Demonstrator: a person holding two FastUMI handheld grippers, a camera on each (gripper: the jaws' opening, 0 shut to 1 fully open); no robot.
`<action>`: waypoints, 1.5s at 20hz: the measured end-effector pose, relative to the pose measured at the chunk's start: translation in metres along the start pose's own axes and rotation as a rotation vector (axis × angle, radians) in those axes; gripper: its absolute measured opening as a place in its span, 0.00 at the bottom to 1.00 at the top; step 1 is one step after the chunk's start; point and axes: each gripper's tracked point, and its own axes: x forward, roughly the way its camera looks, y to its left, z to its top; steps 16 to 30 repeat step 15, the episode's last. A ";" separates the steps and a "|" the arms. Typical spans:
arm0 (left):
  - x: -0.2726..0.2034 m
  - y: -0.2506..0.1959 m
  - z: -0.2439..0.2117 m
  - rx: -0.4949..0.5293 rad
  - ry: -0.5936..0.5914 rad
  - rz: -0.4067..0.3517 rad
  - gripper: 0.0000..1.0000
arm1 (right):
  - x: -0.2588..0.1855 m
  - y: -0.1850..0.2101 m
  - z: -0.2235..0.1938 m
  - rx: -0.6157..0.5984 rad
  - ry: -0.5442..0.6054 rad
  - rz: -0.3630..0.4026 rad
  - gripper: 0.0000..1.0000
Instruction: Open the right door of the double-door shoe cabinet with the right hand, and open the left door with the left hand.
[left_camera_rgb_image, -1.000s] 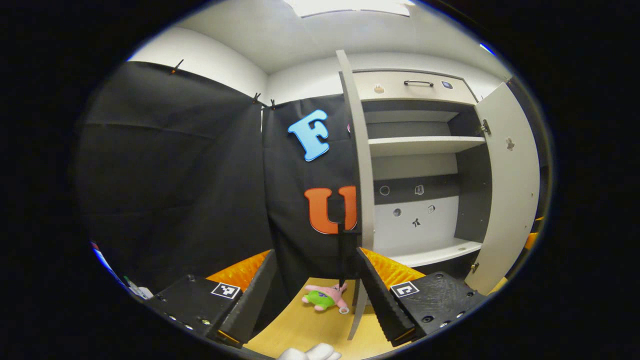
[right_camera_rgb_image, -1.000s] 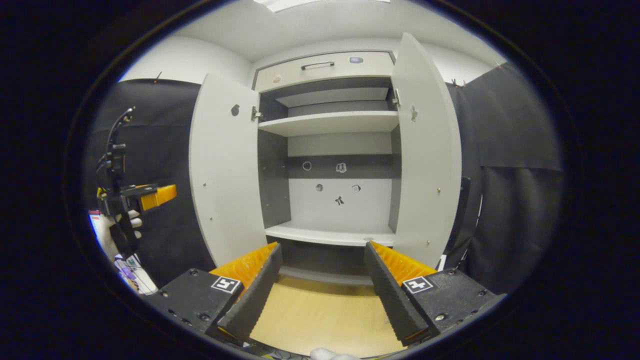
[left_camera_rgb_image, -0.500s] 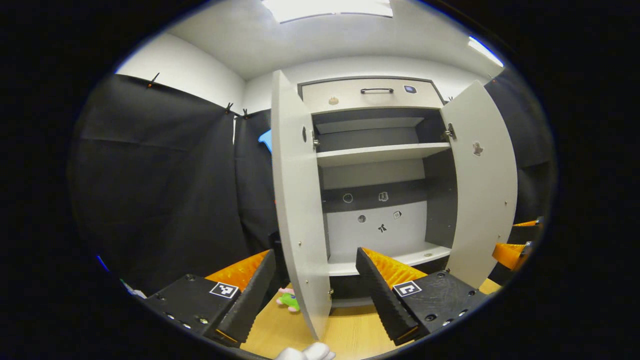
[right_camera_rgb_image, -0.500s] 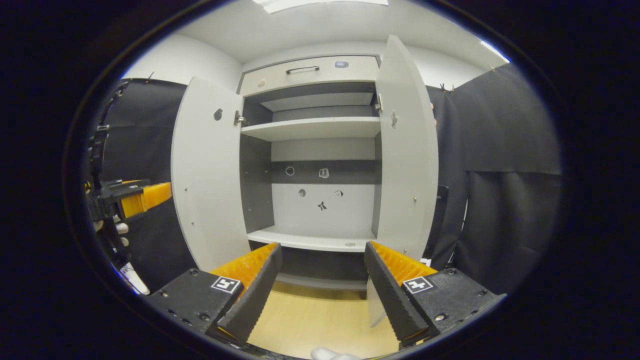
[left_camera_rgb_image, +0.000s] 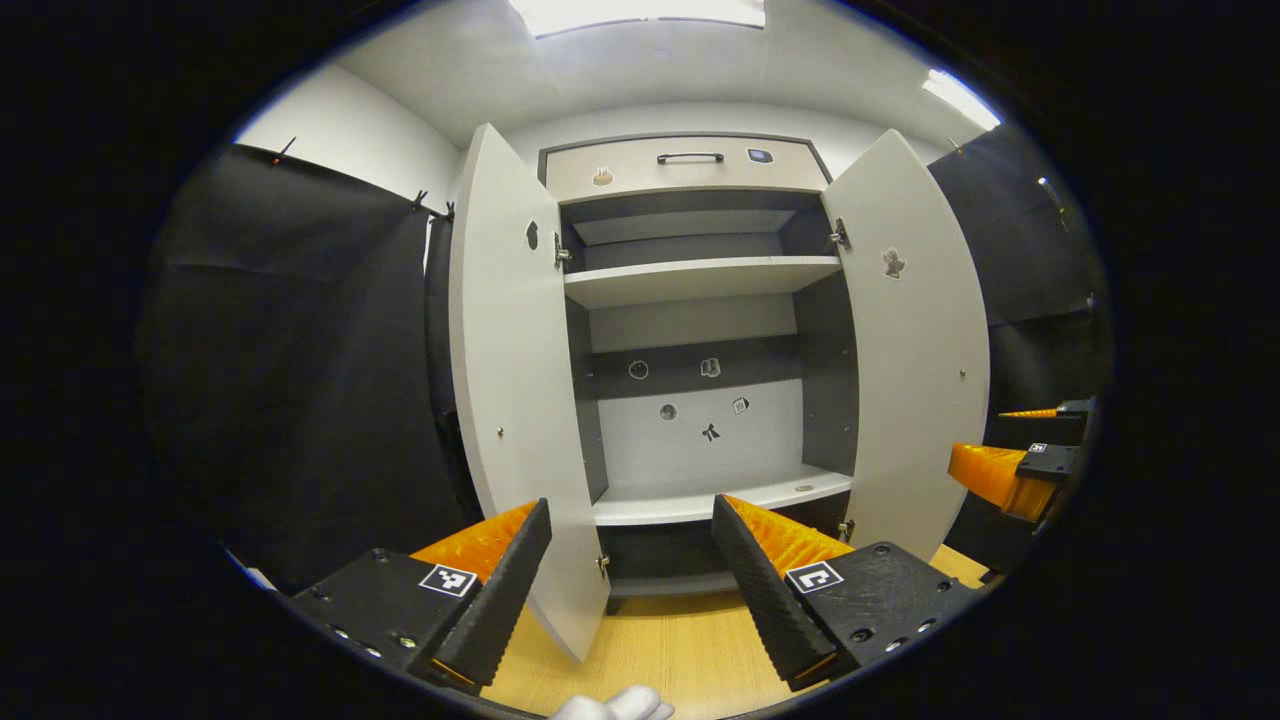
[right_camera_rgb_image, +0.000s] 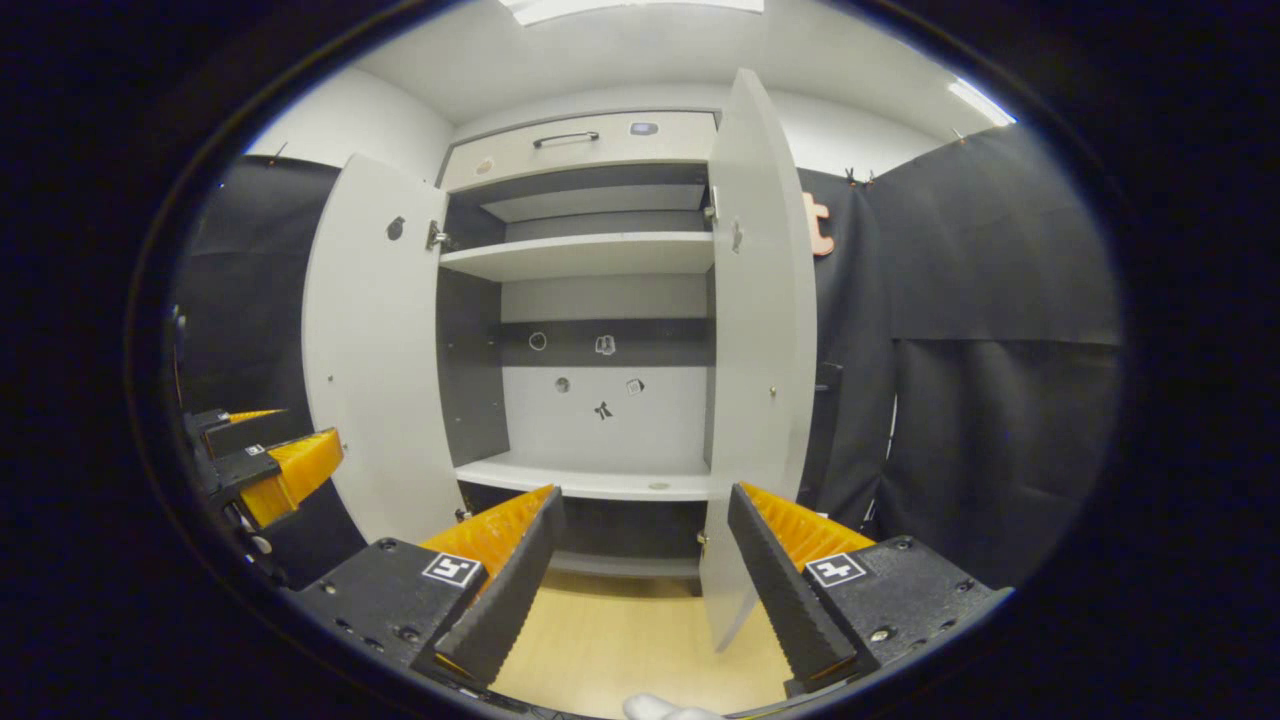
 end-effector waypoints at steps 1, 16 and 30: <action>-0.001 -0.002 -0.004 -0.005 0.008 -0.009 0.96 | -0.001 0.000 0.000 0.002 0.000 -0.005 1.00; -0.002 0.003 -0.001 -0.030 0.000 -0.022 0.96 | -0.004 0.007 0.000 0.009 -0.004 -0.019 1.00; -0.002 0.003 -0.001 -0.030 0.000 -0.022 0.96 | -0.004 0.007 0.000 0.009 -0.004 -0.019 1.00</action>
